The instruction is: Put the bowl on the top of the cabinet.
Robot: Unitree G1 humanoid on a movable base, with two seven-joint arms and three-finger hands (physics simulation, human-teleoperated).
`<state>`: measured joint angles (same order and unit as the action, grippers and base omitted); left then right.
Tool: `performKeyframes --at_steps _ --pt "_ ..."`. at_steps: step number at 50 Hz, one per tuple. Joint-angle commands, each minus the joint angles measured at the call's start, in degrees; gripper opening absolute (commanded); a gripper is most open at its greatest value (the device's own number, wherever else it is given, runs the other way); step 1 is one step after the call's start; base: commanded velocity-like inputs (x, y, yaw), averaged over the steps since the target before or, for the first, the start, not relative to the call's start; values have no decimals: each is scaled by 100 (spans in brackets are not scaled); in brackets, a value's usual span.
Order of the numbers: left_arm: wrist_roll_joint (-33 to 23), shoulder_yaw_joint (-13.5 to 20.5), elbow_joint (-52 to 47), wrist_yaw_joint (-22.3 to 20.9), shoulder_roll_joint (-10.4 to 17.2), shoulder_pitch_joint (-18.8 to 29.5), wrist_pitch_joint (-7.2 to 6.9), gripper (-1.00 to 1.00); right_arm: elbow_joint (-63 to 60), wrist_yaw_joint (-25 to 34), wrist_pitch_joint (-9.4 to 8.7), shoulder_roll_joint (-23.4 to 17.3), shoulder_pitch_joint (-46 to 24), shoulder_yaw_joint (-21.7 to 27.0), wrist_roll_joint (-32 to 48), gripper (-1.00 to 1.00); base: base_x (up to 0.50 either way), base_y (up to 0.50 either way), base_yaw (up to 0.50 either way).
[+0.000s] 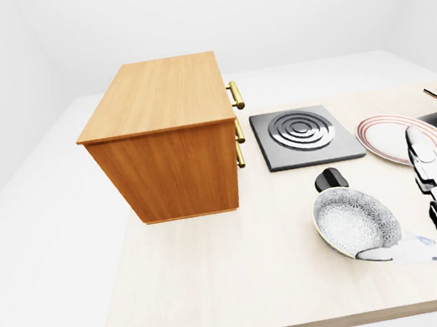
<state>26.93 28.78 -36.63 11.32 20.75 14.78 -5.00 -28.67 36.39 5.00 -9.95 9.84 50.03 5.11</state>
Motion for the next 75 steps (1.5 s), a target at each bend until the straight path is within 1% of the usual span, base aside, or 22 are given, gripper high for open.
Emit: performKeyframes --at_steps 1,30,32,44,62,75 --pt "27 3 48 20 -20 1 0 100 235 -36 0 48 77 -48 118 100 0 0 0" --pt "28 3 46 22 -20 0 0 100 335 -32 0 42 95 -60 150 100 0 0 0" --pt "27 3 47 23 -21 1 0 100 1600 -130 0 142 311 -269 751 100 0 0 0" --pt "-39 -27 90 -2 -37 7 0 100 2068 -297 0 119 460 -366 892 100 0 0 0" --pt "-13 1 71 -22 -28 -12 0 100 2011 -275 0 168 524 -436 949 100 0 0 0" --pt "-21 5 77 -45 -44 -38 0 100 2119 -345 0 231 564 -565 1150 100 0 0 0"
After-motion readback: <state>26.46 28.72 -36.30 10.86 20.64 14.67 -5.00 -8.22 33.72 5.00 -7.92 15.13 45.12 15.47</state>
